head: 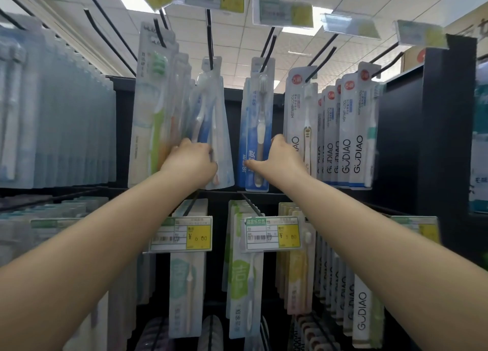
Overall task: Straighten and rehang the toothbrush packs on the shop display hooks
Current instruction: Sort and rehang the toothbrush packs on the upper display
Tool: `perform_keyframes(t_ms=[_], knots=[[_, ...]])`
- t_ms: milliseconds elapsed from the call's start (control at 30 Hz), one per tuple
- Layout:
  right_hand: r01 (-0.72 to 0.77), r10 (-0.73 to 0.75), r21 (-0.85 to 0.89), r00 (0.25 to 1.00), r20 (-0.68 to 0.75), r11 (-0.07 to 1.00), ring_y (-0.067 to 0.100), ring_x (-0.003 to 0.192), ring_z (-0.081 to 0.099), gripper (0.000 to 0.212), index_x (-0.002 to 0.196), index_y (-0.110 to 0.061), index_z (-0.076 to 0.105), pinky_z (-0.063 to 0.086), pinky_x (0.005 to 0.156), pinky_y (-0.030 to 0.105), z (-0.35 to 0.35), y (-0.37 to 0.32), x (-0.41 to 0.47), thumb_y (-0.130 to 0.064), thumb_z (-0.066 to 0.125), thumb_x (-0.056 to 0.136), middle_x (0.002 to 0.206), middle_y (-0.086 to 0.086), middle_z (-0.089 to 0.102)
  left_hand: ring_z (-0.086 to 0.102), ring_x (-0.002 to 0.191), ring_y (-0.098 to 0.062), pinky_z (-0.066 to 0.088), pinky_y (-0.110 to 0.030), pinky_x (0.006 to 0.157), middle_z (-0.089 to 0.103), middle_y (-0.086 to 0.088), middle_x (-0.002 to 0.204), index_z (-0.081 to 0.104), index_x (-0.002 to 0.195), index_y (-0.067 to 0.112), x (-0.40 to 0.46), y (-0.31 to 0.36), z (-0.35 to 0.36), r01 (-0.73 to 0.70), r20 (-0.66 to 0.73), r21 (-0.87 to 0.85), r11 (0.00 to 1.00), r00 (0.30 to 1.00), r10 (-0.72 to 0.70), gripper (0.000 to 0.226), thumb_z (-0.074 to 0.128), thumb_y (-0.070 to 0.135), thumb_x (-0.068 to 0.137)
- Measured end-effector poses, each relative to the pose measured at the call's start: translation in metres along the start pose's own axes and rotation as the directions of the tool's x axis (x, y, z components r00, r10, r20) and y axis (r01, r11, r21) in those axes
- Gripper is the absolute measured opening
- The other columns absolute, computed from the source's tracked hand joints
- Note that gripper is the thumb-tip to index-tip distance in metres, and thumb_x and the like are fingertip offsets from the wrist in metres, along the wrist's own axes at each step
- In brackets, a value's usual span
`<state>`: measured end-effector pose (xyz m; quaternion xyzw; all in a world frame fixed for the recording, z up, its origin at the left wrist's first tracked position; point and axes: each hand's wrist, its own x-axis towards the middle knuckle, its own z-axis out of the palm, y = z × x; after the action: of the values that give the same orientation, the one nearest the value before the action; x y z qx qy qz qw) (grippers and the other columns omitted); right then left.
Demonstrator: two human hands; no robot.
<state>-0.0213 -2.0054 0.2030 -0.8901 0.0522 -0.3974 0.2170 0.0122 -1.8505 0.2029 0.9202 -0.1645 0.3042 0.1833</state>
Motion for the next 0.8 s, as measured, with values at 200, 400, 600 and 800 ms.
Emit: perform_keyframes(t_ms=[200,400,600,800], knots=[[-0.052,0.041,0.169,0.997,0.069,0.984,0.024,0.096,0.055,0.035,0.117,-0.007,0.045,0.050,0.082,0.038,-0.009,0.014,0.009,-0.021,0.059,0.089,0.113,0.011,0.057,0.052,0.106,-0.031,0.042,-0.032,0.084,0.032,-0.017,0.138,0.038,0.139,0.016,-0.009,-0.004,-0.002,0.001,-0.051,-0.088,0.996,0.999,-0.005,0.047,0.045,0.028,0.094],[-0.138,0.121,0.372,0.990,0.068,0.918,0.022,0.092,0.049,0.039,0.128,-0.008,0.045,0.039,0.061,0.027,-0.027,0.028,0.012,-0.014,0.048,0.090,0.115,0.012,0.054,0.052,0.094,-0.026,0.041,-0.029,0.074,0.031,-0.017,0.137,0.037,0.139,0.018,-0.018,-0.008,-0.004,-0.012,-0.113,-0.072,0.997,0.994,0.004,0.046,0.044,0.029,0.095],[-0.153,0.111,0.428,0.986,0.121,0.891,0.016,0.079,0.050,0.031,0.120,-0.013,0.047,0.043,0.062,0.028,-0.036,0.032,0.012,-0.011,0.046,0.089,0.095,0.003,0.051,0.049,0.083,-0.024,0.039,-0.030,0.070,0.035,-0.016,0.133,0.038,0.136,0.018,-0.023,-0.012,-0.001,-0.065,-0.166,-0.053,0.996,0.985,0.055,0.043,0.045,0.027,0.094],[-0.109,0.060,0.425,0.990,0.127,0.899,0.015,0.081,0.051,0.017,0.106,-0.018,0.043,0.047,0.074,0.034,-0.038,0.034,0.007,-0.014,0.048,0.090,0.085,-0.003,0.050,0.049,0.087,-0.029,0.041,-0.032,0.071,0.031,-0.019,0.135,0.034,0.138,0.014,-0.035,-0.014,0.002,-0.135,-0.223,0.058,0.989,0.964,0.145,0.043,0.041,0.025,0.097]])
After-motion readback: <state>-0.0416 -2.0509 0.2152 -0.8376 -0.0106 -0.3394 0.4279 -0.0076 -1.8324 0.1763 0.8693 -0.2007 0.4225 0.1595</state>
